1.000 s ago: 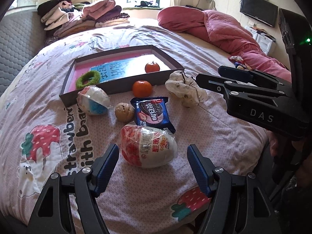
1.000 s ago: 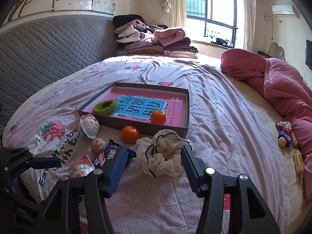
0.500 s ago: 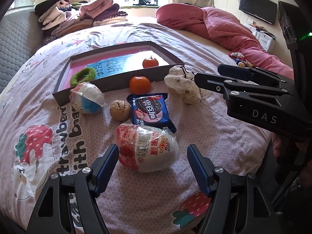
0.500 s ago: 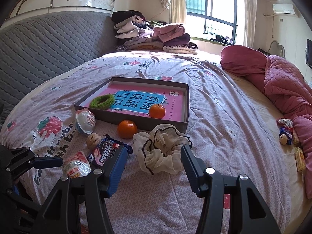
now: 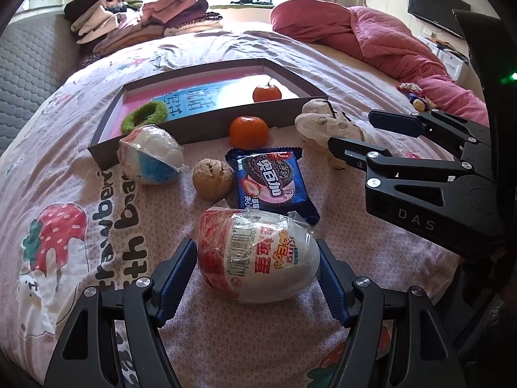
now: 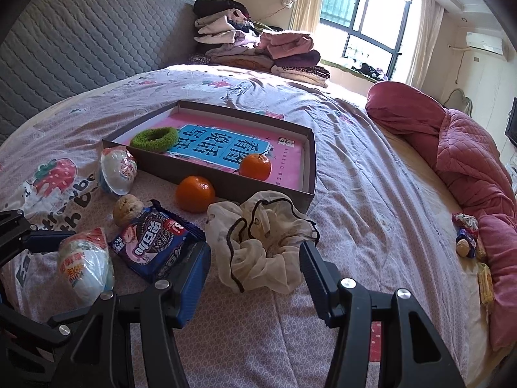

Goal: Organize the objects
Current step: 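Grasp wrapped egg toy with left gripper while right gripper grasps white scrunchie, then carry egg toy with left gripper while right gripper carries scrunchie over the tray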

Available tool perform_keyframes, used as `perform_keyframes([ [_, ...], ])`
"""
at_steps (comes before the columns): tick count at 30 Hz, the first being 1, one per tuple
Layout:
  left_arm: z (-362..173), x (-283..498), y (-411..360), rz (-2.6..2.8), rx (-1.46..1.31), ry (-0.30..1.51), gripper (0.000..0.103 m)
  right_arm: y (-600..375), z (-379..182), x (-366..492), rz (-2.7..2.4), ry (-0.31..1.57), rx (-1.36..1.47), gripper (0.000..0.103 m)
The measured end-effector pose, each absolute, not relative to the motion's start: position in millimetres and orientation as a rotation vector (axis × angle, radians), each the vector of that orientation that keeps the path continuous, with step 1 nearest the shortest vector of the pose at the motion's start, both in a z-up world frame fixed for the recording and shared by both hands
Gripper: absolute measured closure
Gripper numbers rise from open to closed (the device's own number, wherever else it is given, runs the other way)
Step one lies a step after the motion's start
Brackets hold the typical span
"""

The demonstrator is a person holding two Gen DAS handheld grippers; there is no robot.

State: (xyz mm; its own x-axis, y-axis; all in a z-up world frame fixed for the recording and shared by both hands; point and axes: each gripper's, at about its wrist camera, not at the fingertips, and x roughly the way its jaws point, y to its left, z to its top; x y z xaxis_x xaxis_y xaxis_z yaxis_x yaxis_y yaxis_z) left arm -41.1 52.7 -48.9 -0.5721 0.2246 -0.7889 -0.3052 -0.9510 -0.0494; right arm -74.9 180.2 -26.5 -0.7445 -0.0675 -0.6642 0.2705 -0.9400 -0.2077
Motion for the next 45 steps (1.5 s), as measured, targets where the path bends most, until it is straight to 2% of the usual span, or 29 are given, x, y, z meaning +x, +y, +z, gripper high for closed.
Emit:
perform_keyframes([
  [3, -52, -44, 50, 2.550, -1.267, 0.119, 0.029, 175, -32, -83, -2.749, 0.526, 1.032, 0.047],
  [5, -52, -46, 48, 2.553, -1.270, 0.105, 0.029, 172, -37, -89, -2.757, 0.551, 1.037, 0.052],
  [7, -53, -48, 46, 2.551, -1.271, 0.083, 0.029, 171, -41, -93, -2.752, 0.563, 1.044, 0.067],
  [9, -55, -50, 44, 2.561, -1.272, 0.076, 0.029, 171, -45, -96, -2.746, 0.575, 1.061, 0.076],
  [11, -56, -51, 43, 2.556, -1.271, 0.069, 0.029, 171, -46, -96, -2.731, 0.542, 1.061, 0.080],
  [13, -56, -50, 43, 2.550, -1.265, 0.059, 0.035, 175, -46, -96, -2.727, 0.498, 1.064, 0.083],
  [14, -56, -50, 43, 2.548, -1.264, 0.056, 0.039, 177, -44, -96, -2.730, 0.476, 1.063, 0.084],
  [21, -56, -50, 38, 2.546, -1.250, 0.029, 0.040, 193, -35, -95, -2.723, 0.280, 1.045, 0.087],
  [26, -51, -45, 39, 2.575, -1.223, 0.075, 0.040, 198, -30, -90, -2.702, 0.202, 1.020, 0.088],
  [45, -19, -39, 31, 2.642, -1.106, 0.067, 0.040, 203, 6, -69, -2.682, 0.044, 0.836, 0.088],
])
